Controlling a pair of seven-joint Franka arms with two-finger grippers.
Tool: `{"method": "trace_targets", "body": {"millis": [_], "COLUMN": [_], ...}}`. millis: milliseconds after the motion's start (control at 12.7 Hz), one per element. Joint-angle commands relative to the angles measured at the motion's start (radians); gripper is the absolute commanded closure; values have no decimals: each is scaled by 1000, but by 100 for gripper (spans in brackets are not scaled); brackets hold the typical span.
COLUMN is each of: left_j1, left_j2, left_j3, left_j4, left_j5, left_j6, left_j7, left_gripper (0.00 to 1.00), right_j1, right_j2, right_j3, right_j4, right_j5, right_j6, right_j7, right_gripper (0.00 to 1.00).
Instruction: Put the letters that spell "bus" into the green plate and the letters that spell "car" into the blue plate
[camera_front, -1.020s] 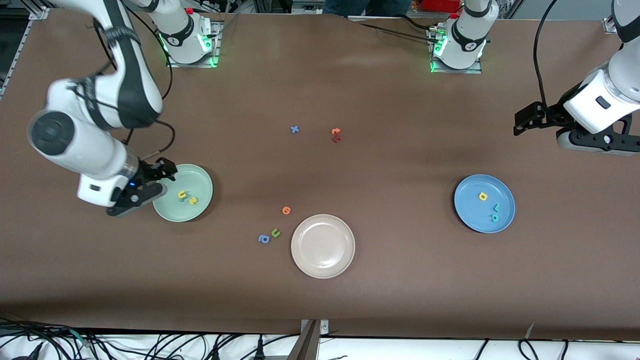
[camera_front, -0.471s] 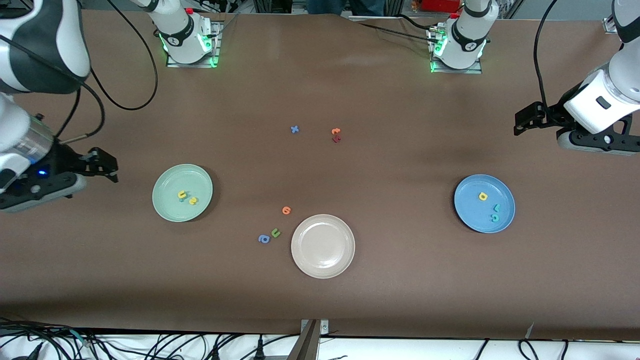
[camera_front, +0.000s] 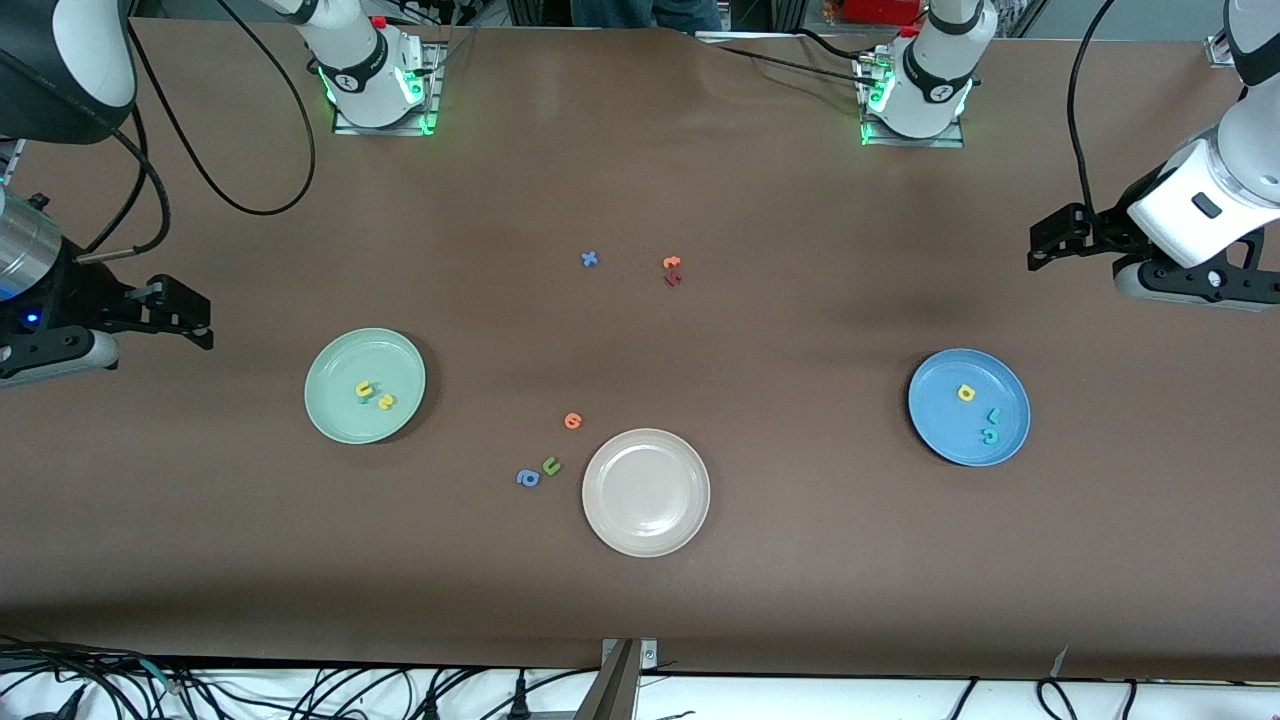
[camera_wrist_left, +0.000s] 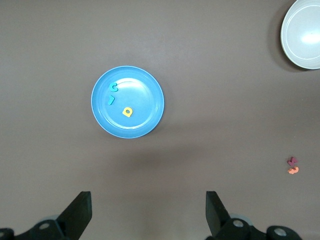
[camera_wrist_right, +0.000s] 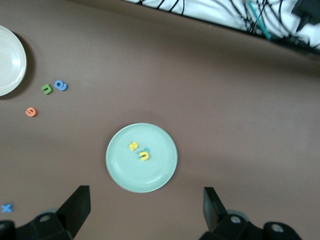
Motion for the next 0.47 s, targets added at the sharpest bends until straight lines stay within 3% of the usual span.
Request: {"method": "trace_targets", "body": {"millis": [0,392], "left_j1": [-4,-4], "left_j2": [-1,-1], "left_j3": [-2,-2], "left_j4": [5,7], "left_j5": [25,24], "left_j6": [-12,-12], "left_j7": [-11,-11], "left_gripper": [0,0], "right_j1": [-21,-32], "right_j2": [-9,-2], "right_j3": [54,53], "right_j4": [4,9], "right_j5": [9,-4], "right_j6": [-71,-52], "right_j7": [43,40], "right_gripper": [0,0]}}
